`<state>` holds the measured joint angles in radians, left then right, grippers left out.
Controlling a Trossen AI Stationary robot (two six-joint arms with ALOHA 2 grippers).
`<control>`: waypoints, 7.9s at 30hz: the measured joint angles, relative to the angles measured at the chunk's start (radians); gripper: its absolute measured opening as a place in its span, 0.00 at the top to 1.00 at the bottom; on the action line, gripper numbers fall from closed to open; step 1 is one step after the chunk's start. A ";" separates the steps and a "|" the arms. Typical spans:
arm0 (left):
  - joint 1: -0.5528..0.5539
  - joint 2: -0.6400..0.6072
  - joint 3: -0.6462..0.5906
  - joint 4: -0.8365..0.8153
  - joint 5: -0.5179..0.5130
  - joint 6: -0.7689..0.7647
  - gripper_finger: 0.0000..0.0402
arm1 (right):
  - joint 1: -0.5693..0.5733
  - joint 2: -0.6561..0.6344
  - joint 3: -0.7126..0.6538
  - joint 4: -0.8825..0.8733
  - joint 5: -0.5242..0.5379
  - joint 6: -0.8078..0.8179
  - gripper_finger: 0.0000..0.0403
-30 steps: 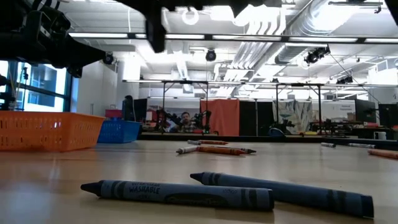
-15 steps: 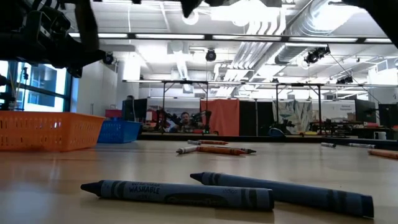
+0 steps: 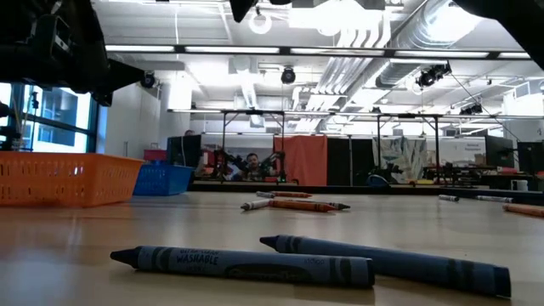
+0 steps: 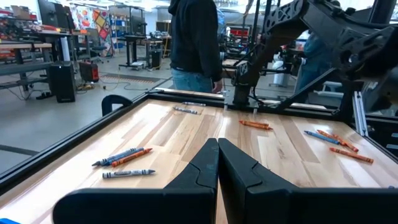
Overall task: Sort crayons
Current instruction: Put the gray crayon into the red bin, then put the orange crayon into the orange bin
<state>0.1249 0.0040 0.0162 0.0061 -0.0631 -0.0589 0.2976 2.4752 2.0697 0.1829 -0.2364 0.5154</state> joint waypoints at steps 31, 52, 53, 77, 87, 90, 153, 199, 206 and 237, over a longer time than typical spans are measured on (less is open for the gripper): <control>0.000 0.002 0.000 0.000 0.000 0.000 1.00 | 0.005 0.080 -0.010 0.093 0.218 -0.133 0.99; 0.000 0.002 0.000 0.000 0.000 0.000 1.00 | -0.002 0.061 -0.010 0.007 0.158 -0.137 0.68; 0.000 0.002 0.000 0.000 0.000 0.000 1.00 | -0.008 0.046 -0.010 -0.058 0.158 -0.140 0.68; 0.000 0.002 0.000 0.000 0.000 0.000 1.00 | 0.033 -0.245 -0.071 -1.566 0.507 0.168 0.73; 0.000 0.002 0.000 0.000 0.000 0.000 1.00 | -0.007 -0.509 -0.544 -1.242 0.523 0.297 0.73; 0.000 0.002 0.000 0.000 0.000 0.000 1.00 | -0.020 -0.594 -0.694 -1.097 0.495 0.334 0.73; 0.000 0.002 0.000 0.000 0.000 0.000 1.00 | 0.083 -1.148 -1.557 -0.988 0.289 1.314 0.96; 0.000 0.002 0.000 0.000 0.000 0.000 1.00 | -0.232 -0.780 -1.102 0.210 0.442 0.215 0.99; 0.000 0.002 0.000 0.000 0.000 0.000 1.00 | -0.280 -0.659 -1.102 0.389 0.356 0.204 0.99; 0.000 0.002 0.000 0.000 0.000 0.000 1.00 | -0.282 -0.094 -0.373 0.287 0.063 0.026 0.99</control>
<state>0.1246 0.0061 0.0166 0.0063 -0.0631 -0.0586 0.0151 2.3815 1.6965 0.4696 -0.1730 0.5411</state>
